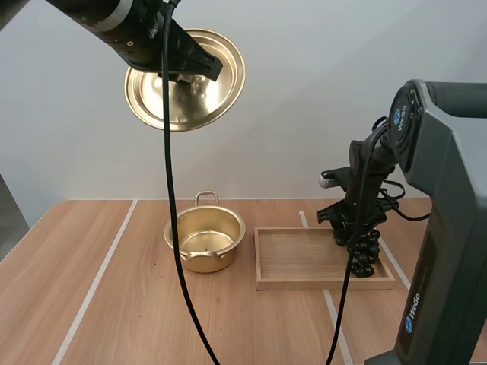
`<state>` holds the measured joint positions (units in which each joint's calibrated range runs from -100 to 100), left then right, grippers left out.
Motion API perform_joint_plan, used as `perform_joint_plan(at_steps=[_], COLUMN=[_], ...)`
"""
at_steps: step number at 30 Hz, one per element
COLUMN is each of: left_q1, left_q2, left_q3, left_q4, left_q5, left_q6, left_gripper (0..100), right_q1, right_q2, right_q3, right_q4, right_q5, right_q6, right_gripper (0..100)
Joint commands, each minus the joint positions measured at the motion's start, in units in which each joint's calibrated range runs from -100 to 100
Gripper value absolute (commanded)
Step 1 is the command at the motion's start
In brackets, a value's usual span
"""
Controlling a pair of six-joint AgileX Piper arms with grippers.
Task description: Open the pot, put the grape inside, and close it
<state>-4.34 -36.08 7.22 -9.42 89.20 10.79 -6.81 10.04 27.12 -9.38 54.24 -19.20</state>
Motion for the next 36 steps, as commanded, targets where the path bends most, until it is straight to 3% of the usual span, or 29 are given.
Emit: perform_joint_plan(at_steps=[1,3,4,15,28,36], left_q1=[-0.17,-0.17,-0.17,-0.17,-0.17,-0.17], left_q2=[-0.5,-0.5,-0.5,-0.5,-0.5,-0.5], left_q3=[-0.5,-0.5,-0.5,-0.5,-0.5,-1.7], left_q4=[-1.0,-1.0,-1.0,-1.0,-1.0,-1.0], left_q5=[-2.7,-3.1,-3.3,-4.4,-4.4,-4.4], left_q6=[0.1,0.1,0.1,0.1,-0.3,-0.5], left_gripper=[0,0,0,0,0,0], right_q1=[-0.2,-0.2,-0.2,-0.2,-0.2,-0.2], right_q2=[1.9,1.9,1.9,0.3,-10.8,-16.6], right_q3=[1.2,1.2,1.2,1.2,1.2,1.2], right_q4=[-0.2,1.2,1.4,4.1,5.4,10.3], right_q5=[3.3,3.8,3.8,4.4,4.6,5.2], right_q6=[-0.5,-0.5,-0.5,-3.8,-7.3,-11.4], right_gripper=[36,6,0,0,0,0])
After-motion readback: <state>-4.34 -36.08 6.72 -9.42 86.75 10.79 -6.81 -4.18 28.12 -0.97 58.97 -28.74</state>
